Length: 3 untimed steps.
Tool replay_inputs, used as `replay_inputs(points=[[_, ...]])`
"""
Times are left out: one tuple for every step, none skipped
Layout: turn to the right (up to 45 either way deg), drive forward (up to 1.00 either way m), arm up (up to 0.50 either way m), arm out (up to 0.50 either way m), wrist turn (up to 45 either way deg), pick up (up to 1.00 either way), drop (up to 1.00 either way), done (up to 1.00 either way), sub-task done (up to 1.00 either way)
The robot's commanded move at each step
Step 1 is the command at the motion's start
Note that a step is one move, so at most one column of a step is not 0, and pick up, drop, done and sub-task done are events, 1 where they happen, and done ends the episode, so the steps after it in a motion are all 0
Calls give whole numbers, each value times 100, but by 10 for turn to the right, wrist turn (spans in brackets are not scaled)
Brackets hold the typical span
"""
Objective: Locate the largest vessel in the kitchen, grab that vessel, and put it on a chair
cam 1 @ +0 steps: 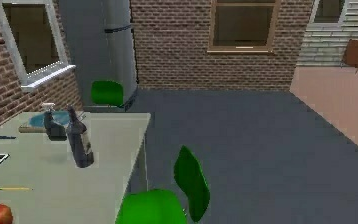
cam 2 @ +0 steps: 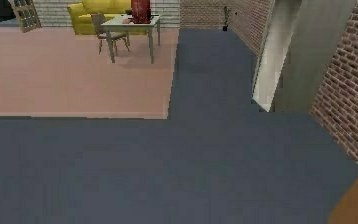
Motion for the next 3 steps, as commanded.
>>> replay_inputs(points=[[0,20,0,0,0,0,0,0,0],[-450,0,0,0,0,0,0,0,0],[-450,0,0,0,0,0,0,0,0]])
